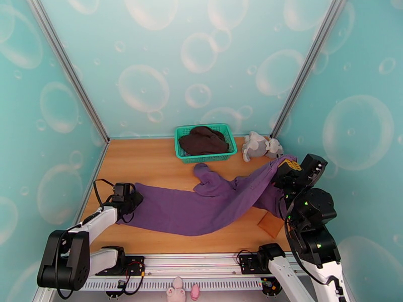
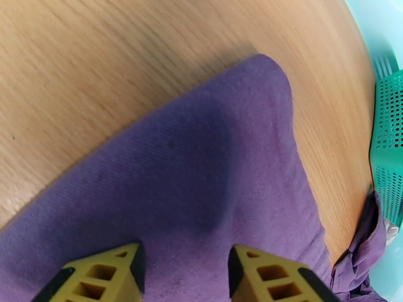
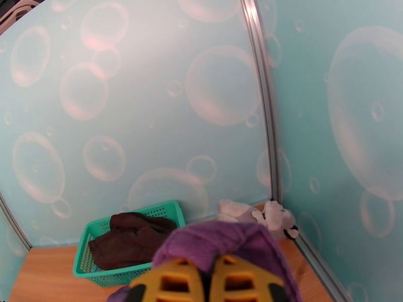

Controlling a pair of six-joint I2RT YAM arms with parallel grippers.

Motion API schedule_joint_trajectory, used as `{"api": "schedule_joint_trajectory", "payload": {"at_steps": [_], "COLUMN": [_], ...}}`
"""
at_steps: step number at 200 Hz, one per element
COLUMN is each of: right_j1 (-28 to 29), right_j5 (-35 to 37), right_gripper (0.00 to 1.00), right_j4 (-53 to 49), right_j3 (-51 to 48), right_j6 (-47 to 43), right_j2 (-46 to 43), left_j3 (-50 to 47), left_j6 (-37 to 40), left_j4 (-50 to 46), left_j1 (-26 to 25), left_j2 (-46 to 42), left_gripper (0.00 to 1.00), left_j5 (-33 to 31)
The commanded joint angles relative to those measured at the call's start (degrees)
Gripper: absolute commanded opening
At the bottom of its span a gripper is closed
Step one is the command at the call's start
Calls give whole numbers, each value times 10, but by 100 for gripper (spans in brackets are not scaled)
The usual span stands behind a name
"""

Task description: Fold and stack the trousers

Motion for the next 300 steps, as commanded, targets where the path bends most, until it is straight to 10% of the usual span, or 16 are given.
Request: {"api": "schedule_joint_trajectory", "payload": {"at_steps": [1,37,94,131,160,209,262,300], "right_j1": [-3,-4,-4,-4,-4,-4,-4,-4], "right_j5": [-10,-19,-12,-17,-19,-16,-13,-11], "right_gripper": [6,6,6,6,6,7,8,8], "right_j4": [29,33,21,27,31,34,32,31], "right_j3": [12,2,-1,-9,-14,-15,-15,-15], "right_j6": [-1,3,-12,-13,-11,-12,-13,-15], "right_j2": [1,1,-4,-5,-5,-4,2,9], "left_j3": [51,126,151,113,102,161,213,222], "left_j6": [31,68,99,83,47,-71,-63,-18], "left_j4": [-47,-59,3,7,-55,-254,-226,-158], "left_j1": [-12,3,18,-1,-54,-217,-381,-400], "left_j2": [-25,60,196,164,117,130,143,95], "left_gripper": [60,70,53,8,2,11,41,44], "left_j5": [-126,-161,-70,-68,-171,-361,-264,-163]}}
